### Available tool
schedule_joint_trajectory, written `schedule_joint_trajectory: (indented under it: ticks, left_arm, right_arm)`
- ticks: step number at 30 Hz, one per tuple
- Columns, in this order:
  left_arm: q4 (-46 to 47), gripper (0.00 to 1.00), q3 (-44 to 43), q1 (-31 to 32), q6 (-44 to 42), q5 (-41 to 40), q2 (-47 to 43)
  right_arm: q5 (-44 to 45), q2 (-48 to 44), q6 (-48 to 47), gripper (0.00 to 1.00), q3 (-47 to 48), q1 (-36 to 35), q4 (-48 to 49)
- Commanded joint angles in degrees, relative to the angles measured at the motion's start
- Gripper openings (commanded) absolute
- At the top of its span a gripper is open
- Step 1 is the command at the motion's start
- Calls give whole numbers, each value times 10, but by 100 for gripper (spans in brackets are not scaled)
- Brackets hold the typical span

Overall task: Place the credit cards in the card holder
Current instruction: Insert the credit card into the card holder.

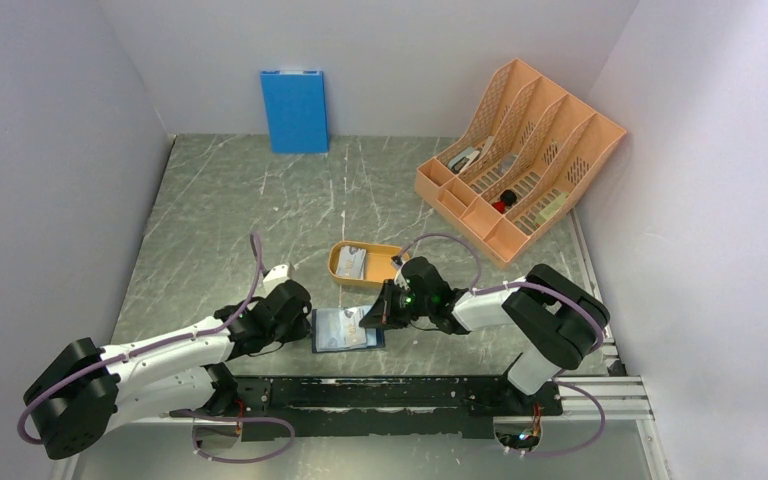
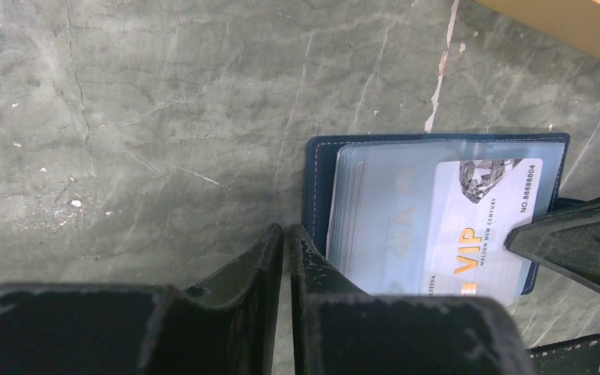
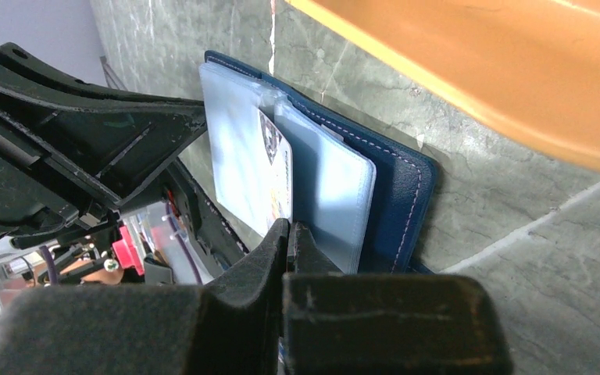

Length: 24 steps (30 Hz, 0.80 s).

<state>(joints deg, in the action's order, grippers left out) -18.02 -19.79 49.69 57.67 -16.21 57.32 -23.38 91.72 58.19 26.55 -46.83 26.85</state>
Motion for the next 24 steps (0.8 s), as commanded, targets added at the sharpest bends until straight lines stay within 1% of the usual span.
schedule_joint_trajectory:
  ticks: [1, 15, 24]
  left_arm:
    - [-40, 15, 22, -2, -4, 28, 10]
    - [-34, 15, 27, -2, 0, 34, 11]
    - [-35, 15, 29, -2, 3, 31, 12]
  right_arm:
    - [32, 4, -13, 0, -8, 4, -2]
    - [33, 16, -4, 0, -12, 1, 18]
    - [28, 15, 21, 0, -31, -10, 44]
